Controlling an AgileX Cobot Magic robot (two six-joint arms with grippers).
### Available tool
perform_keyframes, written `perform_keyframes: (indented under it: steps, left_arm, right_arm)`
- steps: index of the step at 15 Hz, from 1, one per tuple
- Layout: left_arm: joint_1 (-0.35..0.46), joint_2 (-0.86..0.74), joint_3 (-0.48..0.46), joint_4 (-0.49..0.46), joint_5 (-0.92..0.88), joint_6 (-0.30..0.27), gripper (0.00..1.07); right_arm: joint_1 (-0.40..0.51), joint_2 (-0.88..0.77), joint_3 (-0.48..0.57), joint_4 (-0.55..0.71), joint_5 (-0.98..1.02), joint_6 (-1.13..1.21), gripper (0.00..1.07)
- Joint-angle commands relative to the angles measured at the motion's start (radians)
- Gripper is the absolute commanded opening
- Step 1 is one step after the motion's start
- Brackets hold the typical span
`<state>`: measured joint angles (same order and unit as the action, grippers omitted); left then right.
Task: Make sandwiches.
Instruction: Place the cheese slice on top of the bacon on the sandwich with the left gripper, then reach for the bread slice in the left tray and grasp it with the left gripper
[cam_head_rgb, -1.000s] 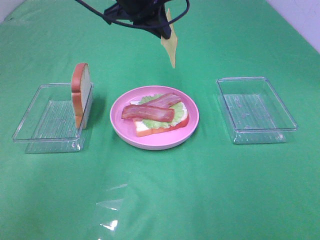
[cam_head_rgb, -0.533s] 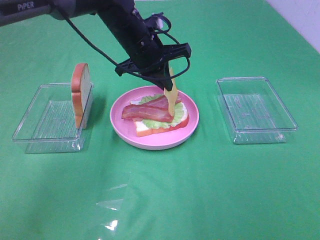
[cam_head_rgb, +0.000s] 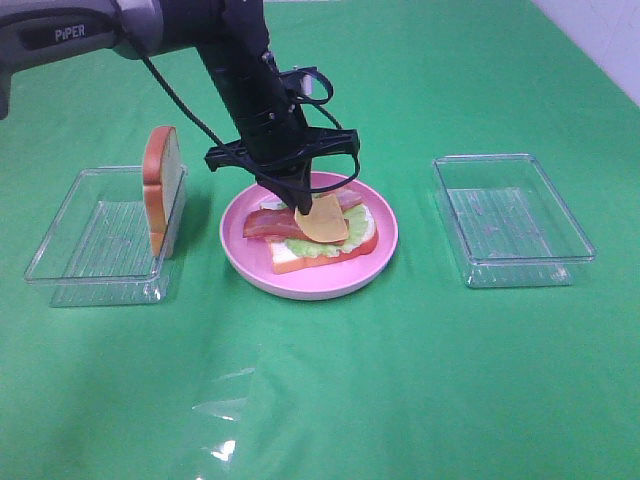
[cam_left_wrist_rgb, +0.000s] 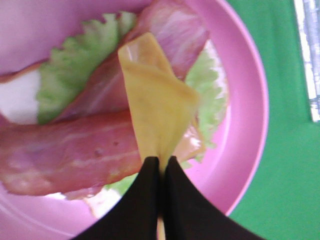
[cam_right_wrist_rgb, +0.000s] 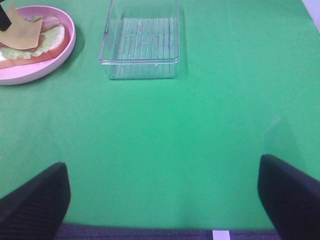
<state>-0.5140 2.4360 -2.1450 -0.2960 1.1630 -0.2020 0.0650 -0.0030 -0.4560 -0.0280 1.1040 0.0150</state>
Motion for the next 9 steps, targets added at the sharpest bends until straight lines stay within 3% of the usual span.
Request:
perform_keyframes:
  steps: [1,3,4,5,7,9]
  left_arm:
    - [0.0,0.001,-0.002,0.018,0.034,-0.015,0.0]
    - [0.0,0.001,-0.002,0.016,0.036,-0.015,0.12]
    - [0.0,-0.001,-0.002,0.016,0.036,-0.011,0.5]
    - [-0.001,-0.004,-0.002,0.016,0.029,-0.006,0.8]
    - [-0.001,-0.011,-0.026,0.011,0.033,0.016,1.02]
    - [-0.001,-0.011,-0.106,0.004,0.061,0.018,1.01]
  right_arm:
    - [-0.005,-0.025,0.004,0.002,-0.006,-0.009,0.97]
    - [-0.005,-0.025,0.004,0.002,-0.006,-0.009,0.97]
    - [-0.005,-0.025,0.004,0.002,-0.006,-0.009,0.97]
    - [-0.005,-0.025,0.004,0.002,-0.006,-0.009,0.97]
    - [-0.005,-0.025,0.004,0.002,-0.006,-0.009,0.97]
    - [-0.005,-0.025,0.004,0.002,-0.006,-0.009,0.97]
